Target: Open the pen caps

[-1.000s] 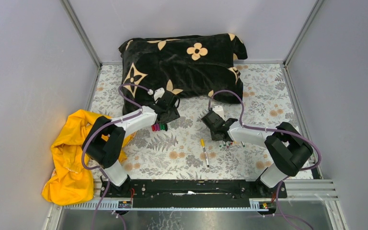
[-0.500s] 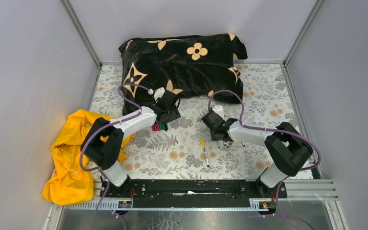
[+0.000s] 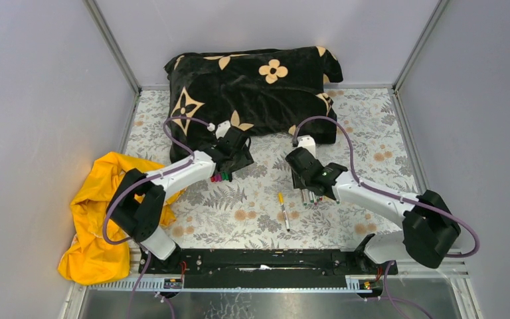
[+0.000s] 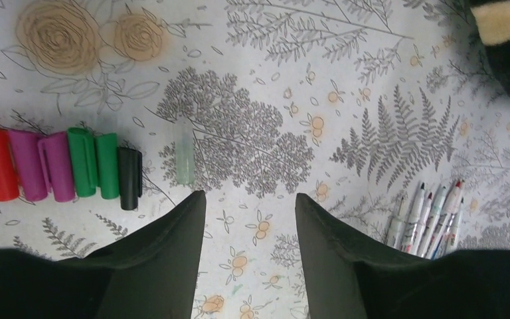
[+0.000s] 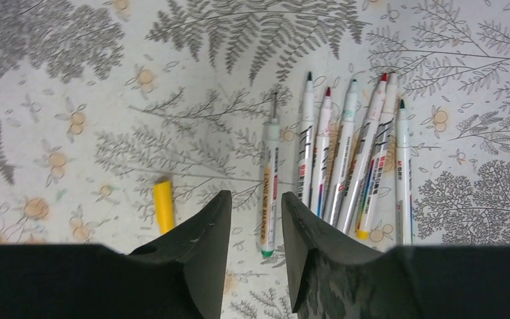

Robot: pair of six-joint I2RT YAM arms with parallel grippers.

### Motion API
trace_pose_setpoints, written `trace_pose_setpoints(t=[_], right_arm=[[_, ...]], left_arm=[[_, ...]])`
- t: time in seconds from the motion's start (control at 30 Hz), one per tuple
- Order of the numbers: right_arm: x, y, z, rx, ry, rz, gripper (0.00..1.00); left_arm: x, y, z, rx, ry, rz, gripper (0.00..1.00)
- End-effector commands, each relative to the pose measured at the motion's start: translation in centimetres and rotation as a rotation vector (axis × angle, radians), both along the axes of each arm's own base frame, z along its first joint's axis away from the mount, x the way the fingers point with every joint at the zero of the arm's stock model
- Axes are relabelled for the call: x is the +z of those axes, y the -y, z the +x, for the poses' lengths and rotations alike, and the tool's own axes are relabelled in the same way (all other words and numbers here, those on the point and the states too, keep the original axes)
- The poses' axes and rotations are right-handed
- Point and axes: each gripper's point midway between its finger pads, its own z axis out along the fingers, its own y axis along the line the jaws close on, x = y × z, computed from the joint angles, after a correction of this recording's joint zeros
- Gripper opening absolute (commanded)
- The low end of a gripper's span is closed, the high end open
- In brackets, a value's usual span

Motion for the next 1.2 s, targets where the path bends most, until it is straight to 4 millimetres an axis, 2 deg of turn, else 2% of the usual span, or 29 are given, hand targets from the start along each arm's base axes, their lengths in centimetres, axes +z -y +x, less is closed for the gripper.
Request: trace_pose_setpoints(t=[0.0,0.27,0.47,0.77,1.17], right_arm=[[1.6,-1.0,-1.7,0.062,0.0,0.013,0.41],[0.2,-4.3,-6.1,0.166,-0.065,0.088,0.47],[-1.6,-5.6,-8.3,0.199,-0.105,0.077,0.49],[-4.4,-5.8,-9.9,0.189,-0.143,0.064,0.49],[-5.7,-6.2,-10.4,0.192,-0.162,0.044,0.48]], left_arm=[[0.9,1.0,-0.7,-0.029,0.032,-0.066,0.59],[1.2,1.5,-2.8,-0.094,0.051,-0.142,0.67],[1.7,1.6,-4.0,-0.112,0.057,-0.188,0.69],[2.7,1.9,-5.0,-0.122,0.08,-0.229,0.69],[2.2,1.9,-5.2,-0.115,0.075,-0.228,0.7]])
